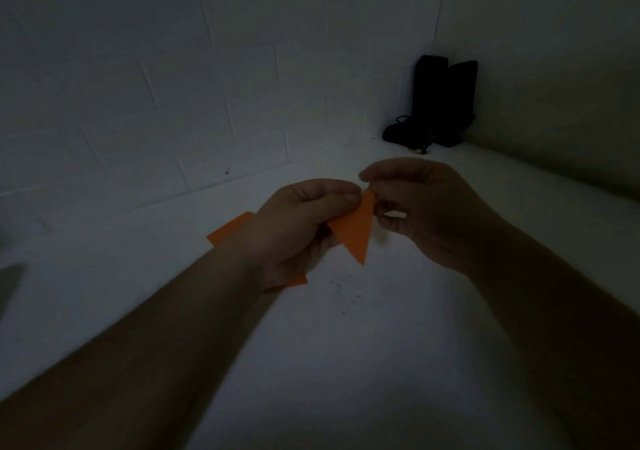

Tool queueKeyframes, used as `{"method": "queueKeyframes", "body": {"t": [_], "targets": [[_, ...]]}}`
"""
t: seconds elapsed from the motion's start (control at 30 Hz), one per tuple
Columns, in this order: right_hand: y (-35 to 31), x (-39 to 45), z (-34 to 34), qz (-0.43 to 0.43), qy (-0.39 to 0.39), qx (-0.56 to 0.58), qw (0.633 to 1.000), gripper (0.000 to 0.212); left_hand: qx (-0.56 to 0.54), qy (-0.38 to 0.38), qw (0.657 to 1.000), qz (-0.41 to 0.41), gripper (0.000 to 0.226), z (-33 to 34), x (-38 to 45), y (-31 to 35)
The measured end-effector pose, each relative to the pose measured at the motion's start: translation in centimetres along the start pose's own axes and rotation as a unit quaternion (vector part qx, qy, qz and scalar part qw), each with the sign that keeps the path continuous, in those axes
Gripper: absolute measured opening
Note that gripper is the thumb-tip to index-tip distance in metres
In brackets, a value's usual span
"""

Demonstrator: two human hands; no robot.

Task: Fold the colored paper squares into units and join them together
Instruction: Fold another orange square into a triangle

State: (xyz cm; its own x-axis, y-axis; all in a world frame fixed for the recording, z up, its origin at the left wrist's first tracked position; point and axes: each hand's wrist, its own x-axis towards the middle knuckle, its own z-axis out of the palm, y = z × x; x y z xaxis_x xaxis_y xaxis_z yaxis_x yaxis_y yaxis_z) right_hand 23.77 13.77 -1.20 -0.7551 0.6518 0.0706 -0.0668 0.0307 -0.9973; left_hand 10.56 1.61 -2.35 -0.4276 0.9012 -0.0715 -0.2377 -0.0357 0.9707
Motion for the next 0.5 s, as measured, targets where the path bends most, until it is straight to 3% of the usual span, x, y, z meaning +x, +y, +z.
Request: {"method": "queueKeyframes", "body": {"t": [0.1, 0.23, 0.3, 0.4, 0.5], "targets": [[0.1, 0.0, 0.1, 0.008, 0.007, -0.073, 0.997, 0.033, -0.111, 0.002, 0.992, -0.064, 0.019, -0.4, 0.4, 0.4], [0.4, -0.4, 0.6, -0.099, 0.027, -0.255, 0.961, 0.021, -0.199, -0.016, 0.973, -0.112, 0.012, -0.8, 0.5, 0.6], [0.7, -0.1, 0.7, -0.100, 0.048, -0.227, 0.968, 0.014, -0.226, -0.035, 0.965, -0.124, 0.026, -1.0, 0.6, 0.6], [0.6, 0.1, 0.7, -0.010, 0.055, -0.091, 0.994, 0.004, -0.218, -0.025, 0.971, -0.092, 0.063, -1.1, 0.7, 0.9], [0.5, 0.1, 0.7, 0.057, 0.016, 0.014, 0.998, 0.006, -0.074, 0.035, 0.996, -0.027, 0.057, -0.7, 0.4, 0.8]]}}
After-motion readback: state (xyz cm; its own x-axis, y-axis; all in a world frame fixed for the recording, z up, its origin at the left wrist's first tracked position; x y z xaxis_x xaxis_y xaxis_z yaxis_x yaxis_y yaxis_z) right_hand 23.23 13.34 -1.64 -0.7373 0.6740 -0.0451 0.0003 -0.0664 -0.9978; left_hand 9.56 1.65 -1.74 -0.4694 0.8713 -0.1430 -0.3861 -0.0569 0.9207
